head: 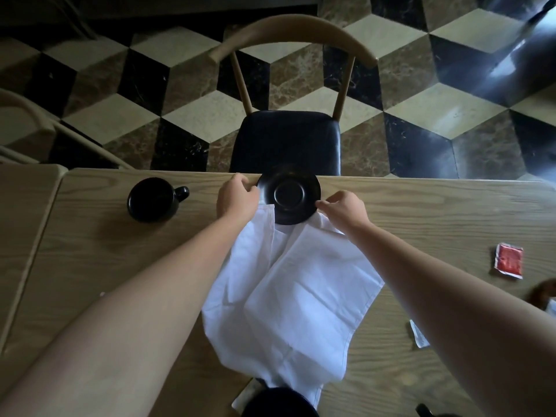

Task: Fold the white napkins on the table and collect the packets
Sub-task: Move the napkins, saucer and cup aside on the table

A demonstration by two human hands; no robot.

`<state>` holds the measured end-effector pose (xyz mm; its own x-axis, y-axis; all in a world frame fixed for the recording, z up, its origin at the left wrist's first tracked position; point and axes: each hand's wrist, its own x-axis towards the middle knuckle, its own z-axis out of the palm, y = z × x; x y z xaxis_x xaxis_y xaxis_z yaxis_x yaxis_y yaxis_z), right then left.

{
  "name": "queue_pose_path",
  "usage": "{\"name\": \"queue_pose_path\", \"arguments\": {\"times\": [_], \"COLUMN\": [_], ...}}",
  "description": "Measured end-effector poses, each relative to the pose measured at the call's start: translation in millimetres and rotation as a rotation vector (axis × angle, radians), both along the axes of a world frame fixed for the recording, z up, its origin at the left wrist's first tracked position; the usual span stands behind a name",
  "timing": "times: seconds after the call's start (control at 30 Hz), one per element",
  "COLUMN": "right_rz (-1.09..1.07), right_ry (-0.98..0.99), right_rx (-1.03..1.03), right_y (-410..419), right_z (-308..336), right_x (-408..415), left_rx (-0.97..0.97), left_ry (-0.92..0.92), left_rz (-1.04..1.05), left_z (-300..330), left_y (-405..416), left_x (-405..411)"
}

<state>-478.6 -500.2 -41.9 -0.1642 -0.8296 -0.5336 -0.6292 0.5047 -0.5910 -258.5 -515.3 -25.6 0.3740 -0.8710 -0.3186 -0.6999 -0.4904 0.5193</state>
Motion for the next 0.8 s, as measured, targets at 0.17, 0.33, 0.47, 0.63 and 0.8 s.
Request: {"name": "queue_pose_path", "arguments": {"times": [0.17,0.33,0.47,0.63,0.8], "right_rz": [-0.221,-0.326,-0.445,-0.592,-0.744], "right_ry": [-0.16,-0.291,-0.334,-0.363,-0.444], "right_rx": [-0.168,-0.161,-0.131,-0.048,0.018], "right_y": [57,171,272,377,447], "right_z": [31,66,83,85,80], "right_x": [-8,-17,-11,0,3], "left_rx": [-0.256,-0.151,-0.004,0.131,0.206], "left_ry": [0.236,0.547,0.688,0.743,0.742], "left_rz": [-0.009,-0.048,-0.067,-0.071,-0.117], "left_z": [43,63,70,68,61], "left_y": [76,205,292,360,400], "left_x": [-31,-59,-59,-41,-46]}}
